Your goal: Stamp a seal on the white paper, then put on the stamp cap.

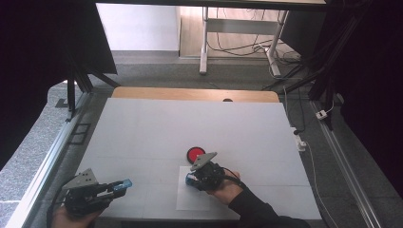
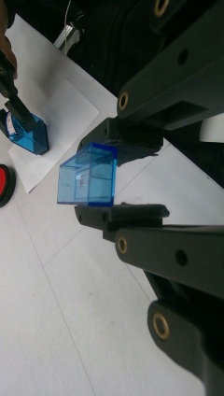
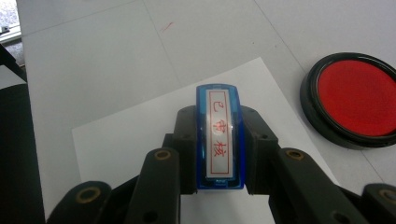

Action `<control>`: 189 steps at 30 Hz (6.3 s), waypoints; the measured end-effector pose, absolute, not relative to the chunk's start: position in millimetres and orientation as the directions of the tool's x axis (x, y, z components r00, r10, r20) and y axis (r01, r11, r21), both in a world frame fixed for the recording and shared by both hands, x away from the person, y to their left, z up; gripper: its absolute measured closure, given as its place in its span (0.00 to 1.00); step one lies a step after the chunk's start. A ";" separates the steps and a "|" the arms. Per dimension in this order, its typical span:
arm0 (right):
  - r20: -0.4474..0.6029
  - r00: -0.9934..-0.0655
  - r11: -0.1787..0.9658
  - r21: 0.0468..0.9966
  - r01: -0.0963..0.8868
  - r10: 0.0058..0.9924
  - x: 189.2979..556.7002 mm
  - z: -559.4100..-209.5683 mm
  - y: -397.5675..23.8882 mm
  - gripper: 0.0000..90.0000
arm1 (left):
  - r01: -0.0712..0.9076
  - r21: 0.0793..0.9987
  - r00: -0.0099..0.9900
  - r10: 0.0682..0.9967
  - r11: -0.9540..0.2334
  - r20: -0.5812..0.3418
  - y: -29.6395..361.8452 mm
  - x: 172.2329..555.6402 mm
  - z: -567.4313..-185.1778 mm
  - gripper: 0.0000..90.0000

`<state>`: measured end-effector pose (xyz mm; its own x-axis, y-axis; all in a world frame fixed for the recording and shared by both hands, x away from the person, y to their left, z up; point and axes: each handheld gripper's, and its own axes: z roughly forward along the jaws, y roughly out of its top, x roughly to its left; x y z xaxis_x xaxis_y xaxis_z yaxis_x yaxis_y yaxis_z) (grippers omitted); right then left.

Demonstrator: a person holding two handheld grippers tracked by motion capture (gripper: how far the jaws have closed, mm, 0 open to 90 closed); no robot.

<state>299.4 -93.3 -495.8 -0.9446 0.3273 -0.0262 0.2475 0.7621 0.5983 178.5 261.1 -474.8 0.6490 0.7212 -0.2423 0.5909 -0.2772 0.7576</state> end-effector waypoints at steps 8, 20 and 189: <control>0.000 -0.944 0.759 0.594 0.266 0.331 302.9 -495.1 -93.8 0.79 | 0.592 0.756 0.651 0.718 -0.279 -0.244 261.3 178.9 -475.0 0.76; 0.037 -0.943 0.747 0.600 0.286 0.332 307.6 -494.9 -96.3 0.79 | 0.614 0.748 0.644 0.708 -0.252 -0.290 264.9 180.9 -475.7 0.76; 0.167 -0.986 0.470 0.871 0.143 -0.009 275.1 -394.9 -115.1 0.79 | 0.282 0.854 0.955 0.046 -0.437 -0.292 140.4 259.8 -453.5 0.77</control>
